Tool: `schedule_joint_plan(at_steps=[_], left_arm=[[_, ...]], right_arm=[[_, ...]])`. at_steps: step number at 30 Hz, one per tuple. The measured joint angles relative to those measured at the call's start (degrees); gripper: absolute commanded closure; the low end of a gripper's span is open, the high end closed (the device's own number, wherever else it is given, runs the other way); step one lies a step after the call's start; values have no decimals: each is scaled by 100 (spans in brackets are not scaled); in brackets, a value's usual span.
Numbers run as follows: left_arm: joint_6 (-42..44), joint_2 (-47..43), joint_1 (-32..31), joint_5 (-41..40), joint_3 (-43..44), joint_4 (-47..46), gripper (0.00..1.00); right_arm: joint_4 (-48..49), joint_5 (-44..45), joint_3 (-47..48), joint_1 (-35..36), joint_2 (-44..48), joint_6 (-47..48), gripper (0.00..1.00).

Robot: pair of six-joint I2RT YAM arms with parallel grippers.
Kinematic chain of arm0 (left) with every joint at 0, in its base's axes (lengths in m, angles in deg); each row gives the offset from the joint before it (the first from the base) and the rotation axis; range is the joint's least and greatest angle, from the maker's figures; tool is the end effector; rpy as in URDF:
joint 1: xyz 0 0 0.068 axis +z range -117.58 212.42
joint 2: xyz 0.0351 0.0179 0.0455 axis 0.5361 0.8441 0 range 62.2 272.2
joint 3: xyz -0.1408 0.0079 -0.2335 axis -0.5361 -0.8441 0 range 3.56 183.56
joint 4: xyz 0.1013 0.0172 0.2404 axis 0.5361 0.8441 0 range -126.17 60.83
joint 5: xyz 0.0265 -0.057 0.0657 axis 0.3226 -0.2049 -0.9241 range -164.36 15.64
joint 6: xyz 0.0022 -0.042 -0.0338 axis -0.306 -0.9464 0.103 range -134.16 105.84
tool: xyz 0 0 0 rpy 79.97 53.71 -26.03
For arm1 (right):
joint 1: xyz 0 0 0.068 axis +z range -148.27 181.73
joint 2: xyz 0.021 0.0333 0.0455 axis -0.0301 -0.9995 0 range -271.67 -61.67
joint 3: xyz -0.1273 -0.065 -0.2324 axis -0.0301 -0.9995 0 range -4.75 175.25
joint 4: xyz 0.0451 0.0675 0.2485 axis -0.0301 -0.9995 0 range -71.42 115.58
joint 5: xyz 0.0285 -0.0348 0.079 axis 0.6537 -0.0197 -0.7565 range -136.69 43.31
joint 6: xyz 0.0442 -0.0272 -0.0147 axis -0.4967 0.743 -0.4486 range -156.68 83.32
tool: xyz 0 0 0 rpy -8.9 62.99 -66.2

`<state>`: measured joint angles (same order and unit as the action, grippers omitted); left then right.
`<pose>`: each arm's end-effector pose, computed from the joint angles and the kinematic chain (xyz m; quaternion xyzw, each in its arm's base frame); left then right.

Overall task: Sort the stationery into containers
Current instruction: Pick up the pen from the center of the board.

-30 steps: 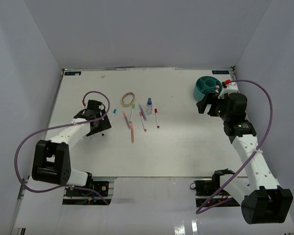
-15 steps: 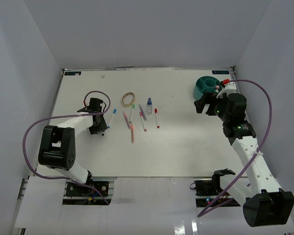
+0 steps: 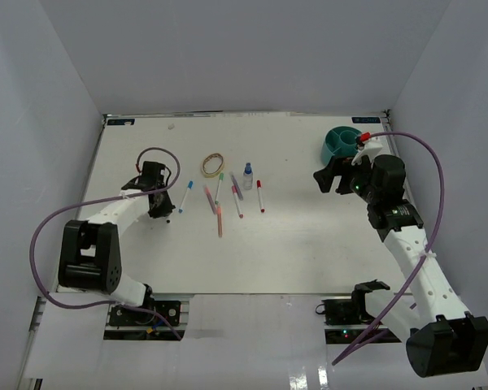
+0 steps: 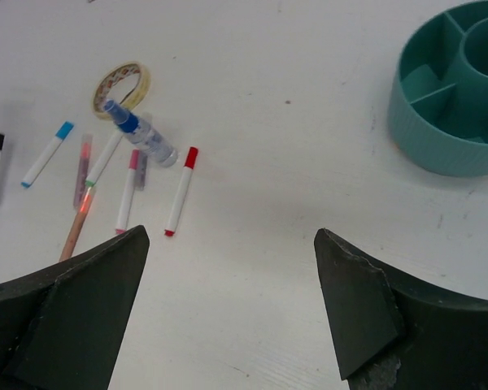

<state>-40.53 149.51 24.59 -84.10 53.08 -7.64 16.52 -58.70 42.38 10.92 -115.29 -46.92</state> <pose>0.2799 -0.0324 0.1745 -0.1743 0.9596 0.0193 0.2198 0.2143 0.0422 0.3287 -0.0561 0.7924 0.1837 0.5790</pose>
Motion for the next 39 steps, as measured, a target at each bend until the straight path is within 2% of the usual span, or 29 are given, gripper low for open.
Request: schedule_joint_plan(at_steps=[3,7,12,16,20,27,33,36,39], left_arm=[[181,-776,-4,295,-168,-131,88],[503,-2297,-166,966,-286,-522,84],[841,-3327,-839,1674,-280,-1110,82],[1058,-3403,-1646,1952,-223,-1292,80],[1276,-3403,-2197,2142,-173,-1451,79],[1545,-3418,-2503,2308,-164,-1753,78],[1628,-3416,-2531,2420,-164,-1919,78],[1644,-3416,-2531,2444,-164,-2004,77],[1648,-3416,-2531,2472,-164,-2046,77]], right_arm=[[-42,-382,94,262,-46,7,12],[-48,-844,448,881,-282,-33,12],[28,-1097,1158,2035,-828,-225,13],[164,-1132,1696,2717,-1388,-448,15],[317,-1082,2144,3075,-1941,-678,18],[485,-879,2629,3195,-2546,-1064,22],[562,-879,2896,3303,-2931,-1257,29],[605,-898,2986,3362,-3099,-1333,37],[645,-920,2999,3399,-3182,-1384,51]])
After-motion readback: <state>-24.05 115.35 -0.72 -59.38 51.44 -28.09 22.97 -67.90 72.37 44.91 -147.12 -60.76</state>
